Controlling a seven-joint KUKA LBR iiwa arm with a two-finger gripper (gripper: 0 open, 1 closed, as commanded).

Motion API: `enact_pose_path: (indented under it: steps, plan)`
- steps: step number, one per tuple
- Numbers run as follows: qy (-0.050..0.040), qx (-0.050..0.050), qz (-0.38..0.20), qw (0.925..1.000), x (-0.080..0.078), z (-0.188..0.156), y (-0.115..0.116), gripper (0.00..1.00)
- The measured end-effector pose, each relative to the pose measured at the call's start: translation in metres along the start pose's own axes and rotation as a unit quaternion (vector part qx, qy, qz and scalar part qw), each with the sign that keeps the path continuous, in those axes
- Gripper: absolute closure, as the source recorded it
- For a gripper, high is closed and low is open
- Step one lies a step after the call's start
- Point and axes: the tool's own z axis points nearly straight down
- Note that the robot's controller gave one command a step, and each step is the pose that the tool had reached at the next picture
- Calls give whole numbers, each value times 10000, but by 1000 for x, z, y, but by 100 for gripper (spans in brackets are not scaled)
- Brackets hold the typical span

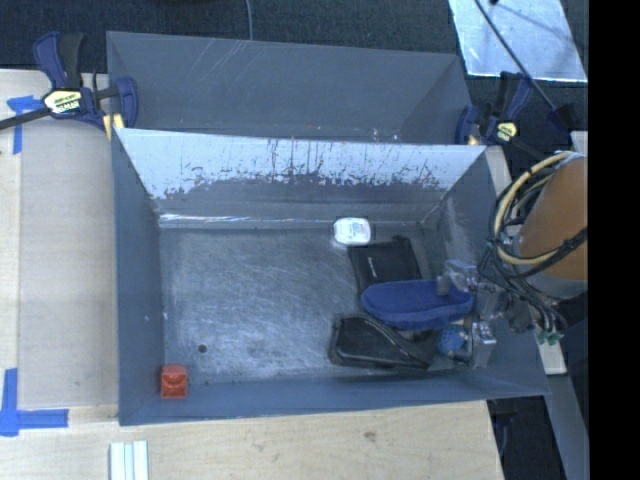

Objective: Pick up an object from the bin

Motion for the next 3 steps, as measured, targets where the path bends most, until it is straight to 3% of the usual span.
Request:
enact_pose_path:
  steps: [1,2,3]
  plan:
    - [-52,26,604,9982,-6,56,26,0]
    - [-64,28,594,9982,-6,53,26,100]
    - [-83,5,608,9981,-28,-60,18,100]
